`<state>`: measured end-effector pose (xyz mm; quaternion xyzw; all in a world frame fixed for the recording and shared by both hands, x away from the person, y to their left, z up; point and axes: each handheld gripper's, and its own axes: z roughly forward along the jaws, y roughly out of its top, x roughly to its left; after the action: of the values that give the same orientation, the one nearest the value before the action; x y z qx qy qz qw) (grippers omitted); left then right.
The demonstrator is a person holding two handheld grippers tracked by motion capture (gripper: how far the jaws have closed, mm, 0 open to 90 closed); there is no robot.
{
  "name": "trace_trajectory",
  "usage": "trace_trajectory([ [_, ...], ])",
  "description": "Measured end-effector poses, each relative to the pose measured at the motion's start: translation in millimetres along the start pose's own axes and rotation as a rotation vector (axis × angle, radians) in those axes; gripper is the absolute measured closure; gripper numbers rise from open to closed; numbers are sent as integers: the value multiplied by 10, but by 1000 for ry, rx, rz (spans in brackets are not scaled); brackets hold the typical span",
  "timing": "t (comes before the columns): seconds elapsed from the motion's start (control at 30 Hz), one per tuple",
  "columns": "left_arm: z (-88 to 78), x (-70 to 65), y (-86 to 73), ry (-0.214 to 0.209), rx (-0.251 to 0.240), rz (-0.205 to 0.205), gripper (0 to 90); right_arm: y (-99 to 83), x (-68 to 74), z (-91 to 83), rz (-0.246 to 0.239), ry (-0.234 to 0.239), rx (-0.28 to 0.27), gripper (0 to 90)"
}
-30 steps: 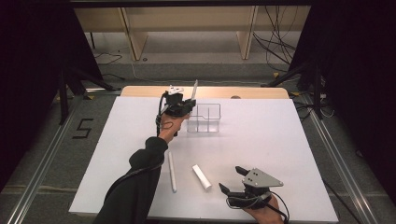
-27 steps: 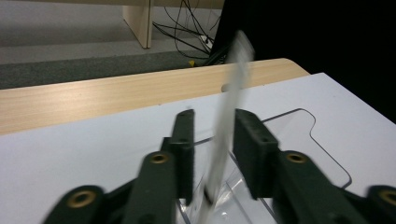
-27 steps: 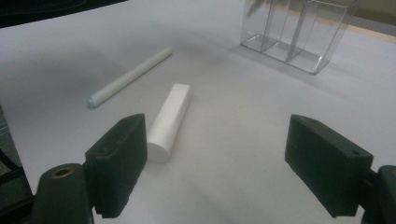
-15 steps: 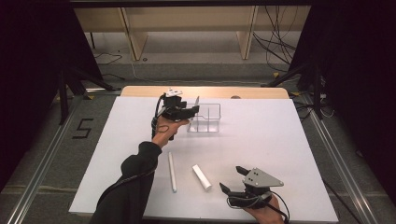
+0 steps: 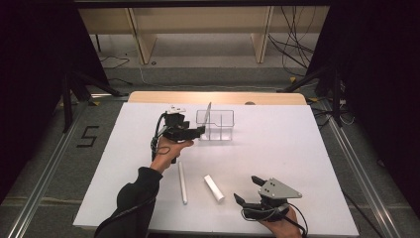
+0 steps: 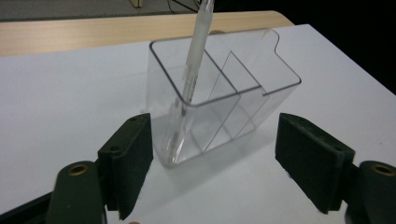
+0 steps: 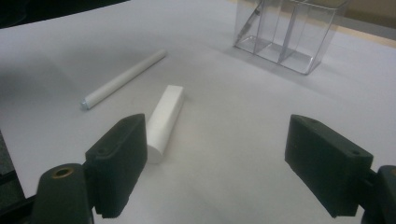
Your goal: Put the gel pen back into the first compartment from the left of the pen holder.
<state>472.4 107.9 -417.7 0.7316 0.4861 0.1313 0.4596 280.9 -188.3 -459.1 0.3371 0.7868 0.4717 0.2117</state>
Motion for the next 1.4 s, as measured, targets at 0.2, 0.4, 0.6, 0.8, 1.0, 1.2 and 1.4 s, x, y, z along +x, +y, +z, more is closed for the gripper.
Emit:
trace_trajectory([
  [0.2, -132, -61, -142, 47, 8, 23, 233, -1, 6, 1, -3, -3, 2, 219],
  [0.4, -246, -104, -249, 105, 39, 36, 206, -2, 1, -2, -2, -5, 4, 219],
  [0.6, -333, -159, -385, 119, 66, 55, 199, -5, 6, -8, -9, -7, 3, 219],
  [0.8, -402, -170, -532, 131, 86, 40, 190, -5, 17, -7, -7, -7, 5, 218],
  [1.0, -476, -194, -670, 134, 103, 29, 172, -9, 15, -1, -4, -9, 5, 216],
  [1.2, -591, -131, -764, 134, 75, 7, 170, -2, 18, -6, 17, -14, -2, 216],
  [1.4, -703, -31, -845, 97, 52, -21, 170, 7, 42, 13, 30, -16, 5, 216],
])
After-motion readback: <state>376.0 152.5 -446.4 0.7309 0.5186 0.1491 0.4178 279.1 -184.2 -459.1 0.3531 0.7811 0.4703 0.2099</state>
